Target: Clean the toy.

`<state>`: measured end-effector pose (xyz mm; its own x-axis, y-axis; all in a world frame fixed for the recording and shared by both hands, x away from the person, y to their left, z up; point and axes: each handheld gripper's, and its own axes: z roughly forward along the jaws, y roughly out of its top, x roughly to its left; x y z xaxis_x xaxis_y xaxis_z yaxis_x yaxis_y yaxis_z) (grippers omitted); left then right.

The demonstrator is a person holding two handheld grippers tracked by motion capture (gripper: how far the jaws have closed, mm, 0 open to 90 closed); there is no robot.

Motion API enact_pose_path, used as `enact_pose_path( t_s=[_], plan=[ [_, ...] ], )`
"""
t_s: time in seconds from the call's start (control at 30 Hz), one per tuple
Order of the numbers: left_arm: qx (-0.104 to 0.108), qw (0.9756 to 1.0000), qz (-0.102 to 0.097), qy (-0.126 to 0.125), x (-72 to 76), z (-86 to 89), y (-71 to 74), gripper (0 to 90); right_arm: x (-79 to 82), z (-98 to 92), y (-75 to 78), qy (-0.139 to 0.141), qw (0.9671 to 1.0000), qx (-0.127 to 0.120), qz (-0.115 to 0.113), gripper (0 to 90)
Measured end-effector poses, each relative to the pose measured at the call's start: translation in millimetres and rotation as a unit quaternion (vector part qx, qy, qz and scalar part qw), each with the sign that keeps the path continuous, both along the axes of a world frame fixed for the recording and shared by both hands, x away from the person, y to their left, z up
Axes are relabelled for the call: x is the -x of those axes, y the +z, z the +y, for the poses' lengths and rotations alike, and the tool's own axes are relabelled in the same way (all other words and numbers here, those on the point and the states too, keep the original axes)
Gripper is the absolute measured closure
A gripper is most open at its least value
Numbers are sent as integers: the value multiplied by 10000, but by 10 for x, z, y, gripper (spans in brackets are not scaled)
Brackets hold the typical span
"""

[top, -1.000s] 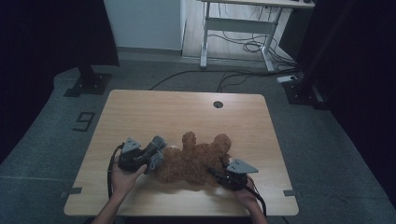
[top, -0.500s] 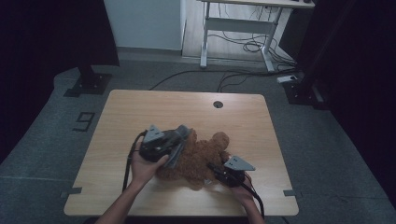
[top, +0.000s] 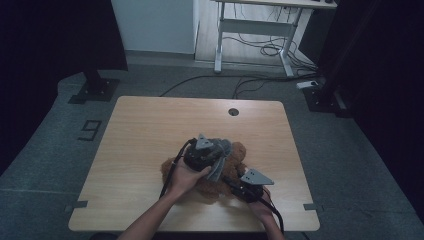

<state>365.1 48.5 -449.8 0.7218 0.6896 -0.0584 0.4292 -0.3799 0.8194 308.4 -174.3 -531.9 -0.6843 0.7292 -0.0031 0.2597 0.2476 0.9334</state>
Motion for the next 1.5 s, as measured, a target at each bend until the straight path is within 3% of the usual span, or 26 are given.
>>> enact_pose_path(
  t_s=[0.07, 0.23, 0.47, 0.6, 0.67, 0.7, 0.87, 0.93, 1.1, 1.27, 1.3, 1.4, 1.43, 1.47, 1.5],
  plan=[
    [-17, 9998, -122, 145, 67, 162, -20, 757, 12, -2, -4, -9, 10000, -21, 13, 617],
    [269, 9991, -227, 256, 252, 564, -35, 758, 26, 8, 0, -38, 10000, -16, 32, 617],
    [411, 9980, -237, 407, 357, 894, -58, 759, 32, 1, -1, -35, 10000, -42, 65, 616],
    [428, 9968, -231, 633, 374, 1075, -69, 760, 33, -4, -3, -36, 9999, -57, 75, 616],
    [445, 9952, -179, 850, 375, 1252, -115, 759, 32, -8, -2, -34, 9999, -69, 91, 616],
    [445, 9952, -179, 850, 375, 1252, -115, 759, 32, -8, -2, -34, 9999, -69, 91, 616],
    [384, 9921, 95, 1190, 368, 1536, -259, 759, 28, -19, -4, -45, 9998, -112, 135, 615],
    [483, 9909, 225, 1233, 358, 1628, -299, 758, 27, -23, -5, -47, 9998, -125, 146, 615],
    [579, 9917, 160, 1133, 345, 1549, -210, 758, 20, -28, -8, -47, 9997, -174, 170, 613],
    [624, 9950, -57, 781, 286, 1224, 48, 751, 24, -31, -6, -45, 9997, -175, 161, 603],
    [548, 9966, -55, 607, 235, 1055, 106, 750, 25, -30, -7, -48, 9997, -175, 146, 598],
    [490, 9977, 68, 458, 170, 913, 92, 749, 29, -32, -9, -58, 9998, -181, 110, 577],
    [423, 9983, 223, 337, 127, 819, 13, 750, 33, -40, -8, -63, 9996, -227, 134, 550],
    [423, 9983, 223, 337, 127, 819, 13, 752, 33, -40, -8, -63, 9996, -227, 134, 550],
    [471, 9980, 287, 323, 131, 805, -69, 757, 37, -66, 6, -22, 9994, -284, 209, 493]
  ],
)
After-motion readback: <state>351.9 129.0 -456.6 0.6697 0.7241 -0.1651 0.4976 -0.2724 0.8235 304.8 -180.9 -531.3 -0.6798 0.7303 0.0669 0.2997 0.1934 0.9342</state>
